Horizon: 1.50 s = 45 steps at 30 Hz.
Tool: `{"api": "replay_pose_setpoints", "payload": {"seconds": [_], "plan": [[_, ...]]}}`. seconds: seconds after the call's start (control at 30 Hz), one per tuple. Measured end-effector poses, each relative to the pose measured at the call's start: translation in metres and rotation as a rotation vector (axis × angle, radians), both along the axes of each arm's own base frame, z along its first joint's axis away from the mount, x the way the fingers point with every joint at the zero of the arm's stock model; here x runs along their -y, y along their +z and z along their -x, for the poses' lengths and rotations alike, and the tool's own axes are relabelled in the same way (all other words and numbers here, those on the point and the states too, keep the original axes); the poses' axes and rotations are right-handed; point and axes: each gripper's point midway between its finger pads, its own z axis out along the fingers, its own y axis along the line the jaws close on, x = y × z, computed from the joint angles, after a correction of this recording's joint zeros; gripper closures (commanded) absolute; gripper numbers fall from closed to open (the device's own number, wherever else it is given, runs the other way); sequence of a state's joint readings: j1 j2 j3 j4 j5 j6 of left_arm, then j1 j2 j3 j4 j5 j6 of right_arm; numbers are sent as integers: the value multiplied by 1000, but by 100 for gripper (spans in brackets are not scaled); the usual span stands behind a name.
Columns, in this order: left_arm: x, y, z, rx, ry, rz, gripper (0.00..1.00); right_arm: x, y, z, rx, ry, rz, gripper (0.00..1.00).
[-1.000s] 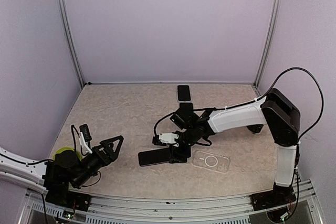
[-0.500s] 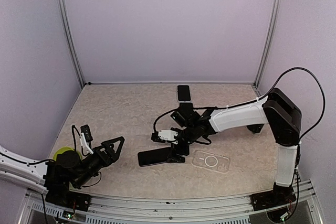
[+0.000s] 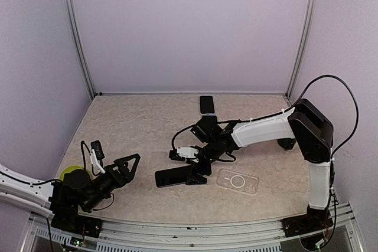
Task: Put the phone into the phone case
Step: Move the phone to the center of the board.
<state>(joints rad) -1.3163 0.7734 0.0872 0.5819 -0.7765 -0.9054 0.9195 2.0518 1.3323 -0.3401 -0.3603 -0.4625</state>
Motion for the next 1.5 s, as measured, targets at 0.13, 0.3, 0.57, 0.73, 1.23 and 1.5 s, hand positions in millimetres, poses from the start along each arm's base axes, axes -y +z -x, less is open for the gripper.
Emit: {"api": "replay_pose_setpoints", "payload": {"seconds": [0.13, 0.3, 0.57, 0.73, 1.23, 1.5], "plan": [[0, 0, 0, 0, 0, -1, 1, -2, 1, 3, -13, 9, -11, 0], [1, -6, 0, -7, 0, -25, 1, -4, -2, 3, -20, 9, -19, 3], [2, -9, -1, -10, 0, -38, 1, -7, -4, 0, -2, -10, -60, 17], [1, -9, -1, -10, 5, -35, 1, -5, -4, 2, -9, -33, -80, 35], [-1, -9, -2, -27, 21, -6, 1, 2, -3, 26, -2, -170, -68, 49], [0, -9, -2, -35, 22, 2, 1, 0, -2, 20, 65, -405, -95, 50]]}}
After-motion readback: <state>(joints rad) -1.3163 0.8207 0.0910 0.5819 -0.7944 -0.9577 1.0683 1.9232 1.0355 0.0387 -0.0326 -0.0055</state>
